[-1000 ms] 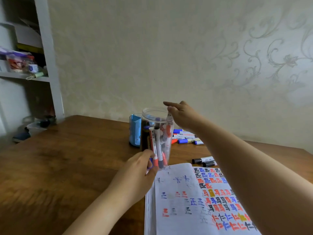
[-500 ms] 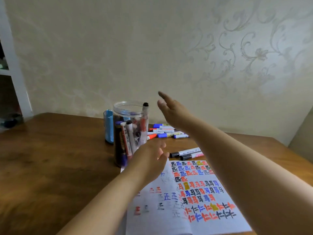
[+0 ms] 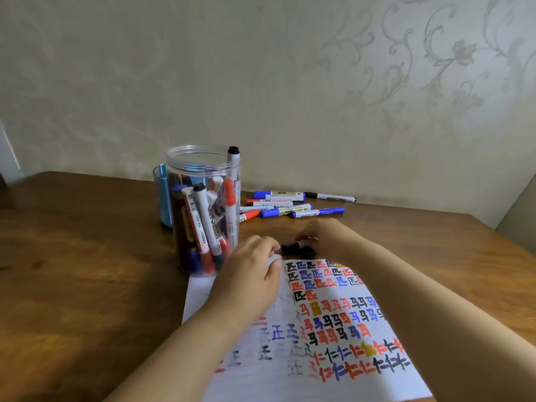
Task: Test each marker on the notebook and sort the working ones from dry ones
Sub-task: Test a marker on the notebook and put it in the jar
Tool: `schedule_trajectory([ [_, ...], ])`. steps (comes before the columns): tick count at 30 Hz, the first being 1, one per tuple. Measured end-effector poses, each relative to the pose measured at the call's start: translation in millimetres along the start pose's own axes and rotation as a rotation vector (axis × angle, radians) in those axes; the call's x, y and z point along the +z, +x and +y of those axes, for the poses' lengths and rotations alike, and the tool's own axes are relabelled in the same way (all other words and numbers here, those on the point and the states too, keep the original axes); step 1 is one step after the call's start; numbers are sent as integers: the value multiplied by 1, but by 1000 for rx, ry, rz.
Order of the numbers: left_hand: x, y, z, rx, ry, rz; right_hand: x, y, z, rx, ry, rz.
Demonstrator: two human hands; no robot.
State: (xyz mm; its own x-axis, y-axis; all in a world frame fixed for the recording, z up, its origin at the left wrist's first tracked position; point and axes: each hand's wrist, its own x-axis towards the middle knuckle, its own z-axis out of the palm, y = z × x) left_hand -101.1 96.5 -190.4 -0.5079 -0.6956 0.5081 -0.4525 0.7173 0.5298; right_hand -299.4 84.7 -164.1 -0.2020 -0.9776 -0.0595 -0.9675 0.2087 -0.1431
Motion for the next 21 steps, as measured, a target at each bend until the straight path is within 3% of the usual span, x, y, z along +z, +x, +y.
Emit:
schedule_trajectory([
  [6,-2,-1,-5,0,31,-11,-4,1,0,-91,6,35],
  [11,-8,-1,0,35,108,9,-7,-23,-2,-371,-141,428],
  [14,-13,-1,14,75,155,15,-12,-65,-10,-475,-99,484],
  [21,-8,-13,58,131,175,-362,0,-152,-5,-377,-1,461],
])
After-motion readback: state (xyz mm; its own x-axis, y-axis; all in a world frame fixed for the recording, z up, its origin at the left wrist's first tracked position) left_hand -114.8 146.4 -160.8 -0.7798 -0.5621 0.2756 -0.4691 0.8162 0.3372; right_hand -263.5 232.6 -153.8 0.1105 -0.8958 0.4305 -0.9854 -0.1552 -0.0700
